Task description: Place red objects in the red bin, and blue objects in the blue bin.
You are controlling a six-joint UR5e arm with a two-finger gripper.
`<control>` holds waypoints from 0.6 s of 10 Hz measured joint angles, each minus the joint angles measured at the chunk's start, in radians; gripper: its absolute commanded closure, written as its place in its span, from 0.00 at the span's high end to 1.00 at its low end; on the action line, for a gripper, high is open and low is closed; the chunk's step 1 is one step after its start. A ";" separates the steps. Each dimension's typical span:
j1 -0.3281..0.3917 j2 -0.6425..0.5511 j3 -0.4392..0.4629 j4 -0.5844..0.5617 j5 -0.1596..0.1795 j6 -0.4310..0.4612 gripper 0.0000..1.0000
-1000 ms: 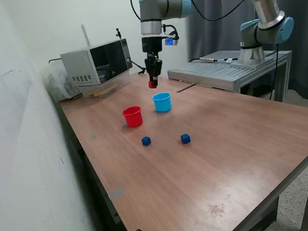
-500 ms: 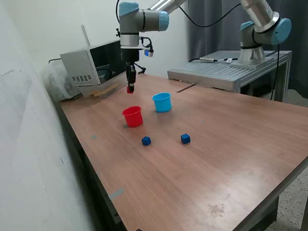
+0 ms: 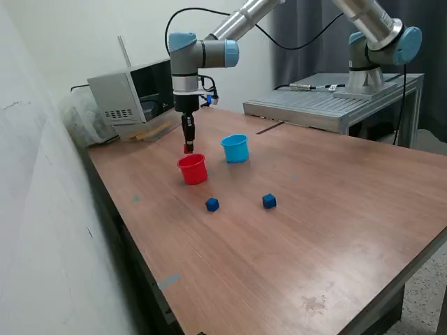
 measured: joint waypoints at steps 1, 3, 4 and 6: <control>-0.001 0.005 0.000 -0.002 -0.003 0.000 1.00; -0.006 0.010 0.000 -0.004 -0.013 0.000 1.00; -0.008 0.010 0.000 -0.006 -0.021 -0.003 1.00; 0.004 -0.002 0.010 -0.001 -0.036 -0.043 1.00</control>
